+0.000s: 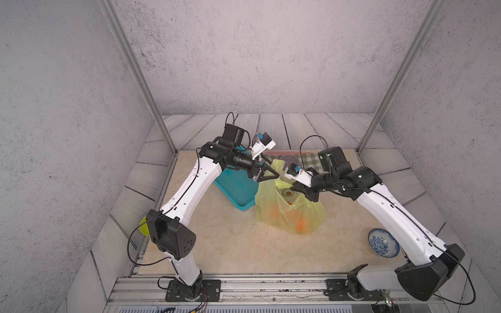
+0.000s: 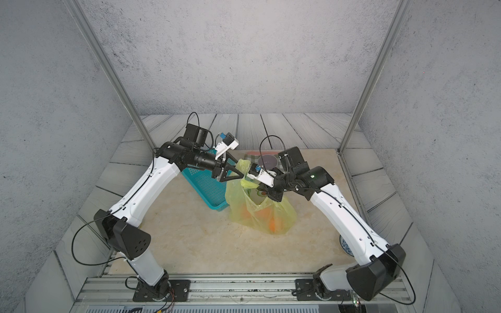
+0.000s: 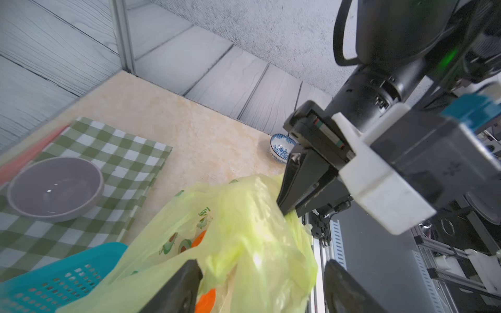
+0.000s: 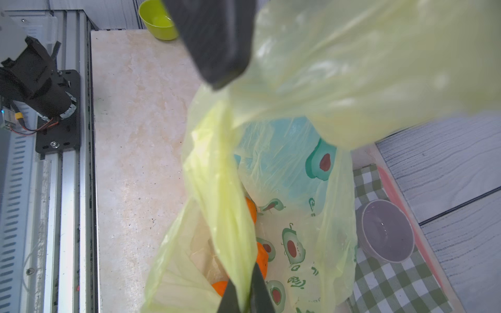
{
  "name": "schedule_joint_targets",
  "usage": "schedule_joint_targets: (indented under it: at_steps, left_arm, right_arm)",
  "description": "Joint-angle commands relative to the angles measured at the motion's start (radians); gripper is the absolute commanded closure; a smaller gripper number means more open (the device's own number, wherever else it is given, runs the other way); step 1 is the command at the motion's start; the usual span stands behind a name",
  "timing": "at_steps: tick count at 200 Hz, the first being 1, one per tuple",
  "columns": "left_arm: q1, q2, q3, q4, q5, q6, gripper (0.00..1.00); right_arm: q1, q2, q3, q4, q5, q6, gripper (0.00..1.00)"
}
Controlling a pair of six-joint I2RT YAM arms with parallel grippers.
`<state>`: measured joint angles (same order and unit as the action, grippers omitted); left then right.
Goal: Place the oranges into plastic bags & tie knots
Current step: Tie the plastic bag at the center of the board.
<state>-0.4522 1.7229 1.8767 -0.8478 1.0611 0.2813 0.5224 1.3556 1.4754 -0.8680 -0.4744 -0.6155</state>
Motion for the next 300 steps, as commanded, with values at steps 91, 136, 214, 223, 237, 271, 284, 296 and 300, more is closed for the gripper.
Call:
schedule_joint_targets:
  at_steps: [91, 136, 214, 223, 237, 271, 284, 296, 300]
  left_arm:
    - [0.106, -0.254, -0.444, 0.484, 0.116, -0.003, 0.06]
    - [0.084, -0.146, -0.393, 0.422, 0.143, 0.173, 0.22]
    - [0.021, -0.050, -0.390, 0.643, 0.213, -0.069, 0.66]
    - [0.021, -0.048, -0.402, 0.688, 0.221, -0.122, 0.66]
    - [0.020, -0.049, -0.421, 0.760, 0.232, -0.198, 0.66]
    - [0.021, -0.079, -0.444, 0.766, 0.230, -0.206, 0.63]
    - [0.021, -0.089, -0.429, 0.686, 0.216, -0.143, 0.63]
    - [0.021, -0.094, -0.426, 0.653, 0.205, -0.114, 0.63]
    - [0.021, -0.095, -0.425, 0.653, 0.205, -0.115, 0.63]
  right_arm:
    - [-0.057, -0.009, 0.010, -0.017, -0.211, 0.055, 0.94]
    - [-0.058, 0.022, 0.057, -0.065, -0.250, 0.038, 0.94]
    - [-0.057, 0.039, 0.059, -0.018, -0.162, 0.112, 0.94]
    - [-0.058, 0.040, 0.056, -0.014, -0.158, 0.117, 0.94]
    - [-0.057, 0.041, 0.047, -0.002, -0.164, 0.123, 0.94]
    - [-0.057, 0.037, 0.038, 0.030, -0.194, 0.157, 0.93]
    - [-0.057, 0.033, 0.034, 0.059, -0.178, 0.181, 0.93]
    - [-0.056, 0.041, 0.035, 0.074, -0.179, 0.194, 0.93]
    - [-0.056, 0.046, 0.037, 0.078, -0.180, 0.197, 0.93]
